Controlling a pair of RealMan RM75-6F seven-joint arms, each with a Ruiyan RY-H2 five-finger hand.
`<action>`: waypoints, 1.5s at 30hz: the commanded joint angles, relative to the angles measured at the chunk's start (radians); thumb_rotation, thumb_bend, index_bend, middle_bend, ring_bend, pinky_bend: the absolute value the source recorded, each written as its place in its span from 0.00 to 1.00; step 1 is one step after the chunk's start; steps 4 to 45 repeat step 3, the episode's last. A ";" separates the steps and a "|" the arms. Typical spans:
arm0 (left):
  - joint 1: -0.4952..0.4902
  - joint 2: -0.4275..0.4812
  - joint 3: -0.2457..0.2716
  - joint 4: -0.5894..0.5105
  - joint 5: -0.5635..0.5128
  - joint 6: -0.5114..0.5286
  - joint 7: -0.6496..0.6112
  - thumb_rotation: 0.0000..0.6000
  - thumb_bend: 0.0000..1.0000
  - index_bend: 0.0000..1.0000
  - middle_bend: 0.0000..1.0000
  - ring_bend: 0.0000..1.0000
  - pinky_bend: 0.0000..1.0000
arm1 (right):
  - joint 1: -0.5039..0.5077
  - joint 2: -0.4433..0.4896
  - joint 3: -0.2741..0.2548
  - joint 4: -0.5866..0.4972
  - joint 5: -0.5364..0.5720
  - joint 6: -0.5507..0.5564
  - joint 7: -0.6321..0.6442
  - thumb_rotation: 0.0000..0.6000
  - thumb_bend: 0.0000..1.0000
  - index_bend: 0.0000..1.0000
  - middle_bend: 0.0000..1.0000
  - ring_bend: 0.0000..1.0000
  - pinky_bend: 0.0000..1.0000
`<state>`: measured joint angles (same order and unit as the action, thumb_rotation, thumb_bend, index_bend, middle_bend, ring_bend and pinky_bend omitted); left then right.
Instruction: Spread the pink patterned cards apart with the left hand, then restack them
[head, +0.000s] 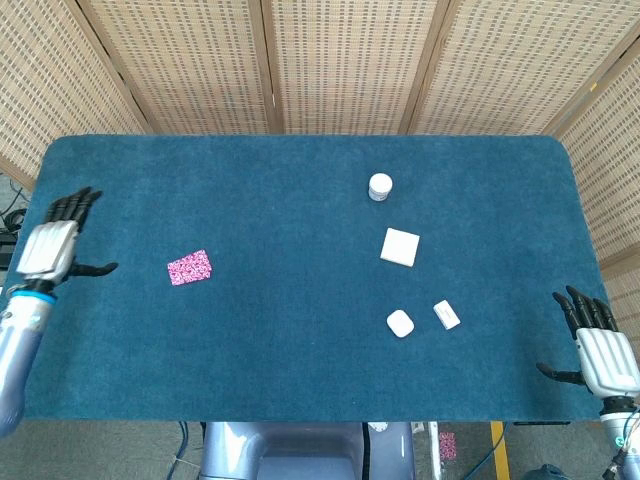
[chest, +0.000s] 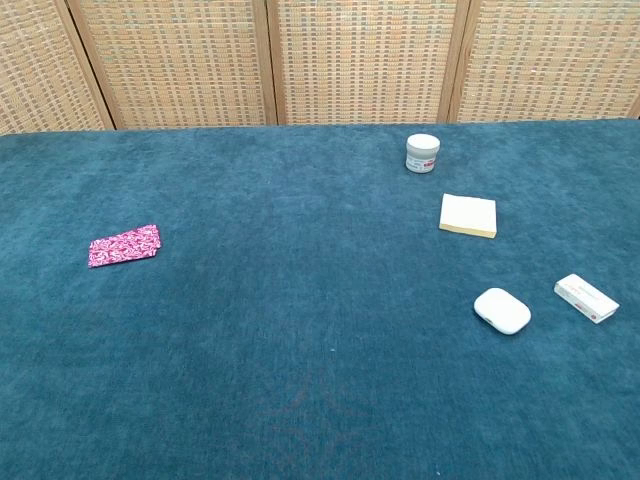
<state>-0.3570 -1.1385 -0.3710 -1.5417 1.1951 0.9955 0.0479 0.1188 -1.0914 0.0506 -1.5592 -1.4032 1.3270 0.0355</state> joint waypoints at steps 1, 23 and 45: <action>0.133 0.082 0.050 -0.132 0.011 0.184 0.056 1.00 0.00 0.00 0.00 0.00 0.00 | -0.006 -0.002 0.004 0.000 -0.006 0.018 -0.001 1.00 0.00 0.00 0.00 0.00 0.00; 0.171 0.101 0.072 -0.163 0.027 0.238 0.072 1.00 0.00 0.00 0.00 0.00 0.00 | -0.010 -0.004 0.008 0.002 -0.009 0.035 -0.004 1.00 0.00 0.00 0.00 0.00 0.00; 0.171 0.101 0.072 -0.163 0.027 0.238 0.072 1.00 0.00 0.00 0.00 0.00 0.00 | -0.010 -0.004 0.008 0.002 -0.009 0.035 -0.004 1.00 0.00 0.00 0.00 0.00 0.00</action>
